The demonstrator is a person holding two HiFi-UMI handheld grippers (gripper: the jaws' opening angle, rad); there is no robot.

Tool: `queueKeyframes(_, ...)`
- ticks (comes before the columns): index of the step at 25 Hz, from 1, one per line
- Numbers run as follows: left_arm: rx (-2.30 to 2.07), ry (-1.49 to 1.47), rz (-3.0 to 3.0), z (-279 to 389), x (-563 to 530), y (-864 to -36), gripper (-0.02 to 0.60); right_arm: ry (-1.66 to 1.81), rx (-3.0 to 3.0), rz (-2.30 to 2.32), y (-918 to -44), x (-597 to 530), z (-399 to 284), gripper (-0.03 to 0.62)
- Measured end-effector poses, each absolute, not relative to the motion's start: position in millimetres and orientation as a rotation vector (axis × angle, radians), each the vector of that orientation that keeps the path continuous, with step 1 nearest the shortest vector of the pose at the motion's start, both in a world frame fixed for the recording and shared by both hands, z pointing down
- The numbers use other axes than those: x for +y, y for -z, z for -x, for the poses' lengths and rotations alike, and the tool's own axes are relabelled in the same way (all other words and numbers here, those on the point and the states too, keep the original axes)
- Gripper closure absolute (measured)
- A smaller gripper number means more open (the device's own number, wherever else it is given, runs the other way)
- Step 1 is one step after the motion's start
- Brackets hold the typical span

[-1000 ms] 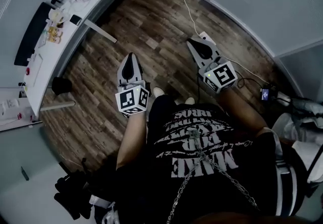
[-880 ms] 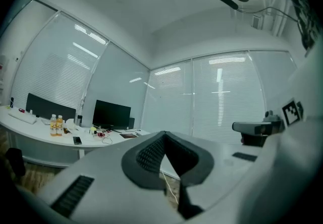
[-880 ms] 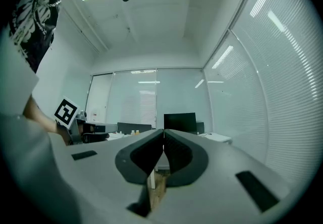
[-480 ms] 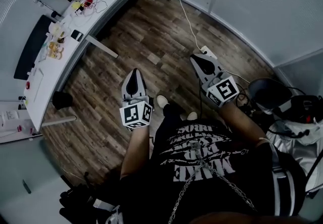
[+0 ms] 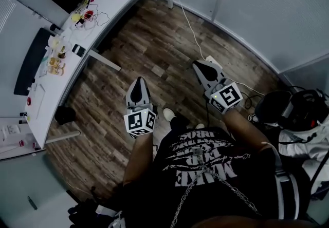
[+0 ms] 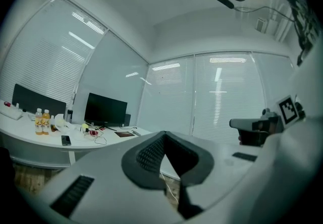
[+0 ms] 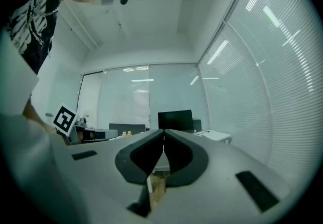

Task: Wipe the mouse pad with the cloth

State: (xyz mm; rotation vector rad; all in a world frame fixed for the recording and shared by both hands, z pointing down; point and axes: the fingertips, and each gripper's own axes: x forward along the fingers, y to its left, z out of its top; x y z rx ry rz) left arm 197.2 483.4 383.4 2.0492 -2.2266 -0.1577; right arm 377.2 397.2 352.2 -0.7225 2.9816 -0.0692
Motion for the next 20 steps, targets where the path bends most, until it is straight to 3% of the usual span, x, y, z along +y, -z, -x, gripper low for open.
queueKeyframes(20,-2.103,0.361,-2.187,-54,393,-336,0.576,-0.136,2.958,0.892,-291,340,-247,0.592)
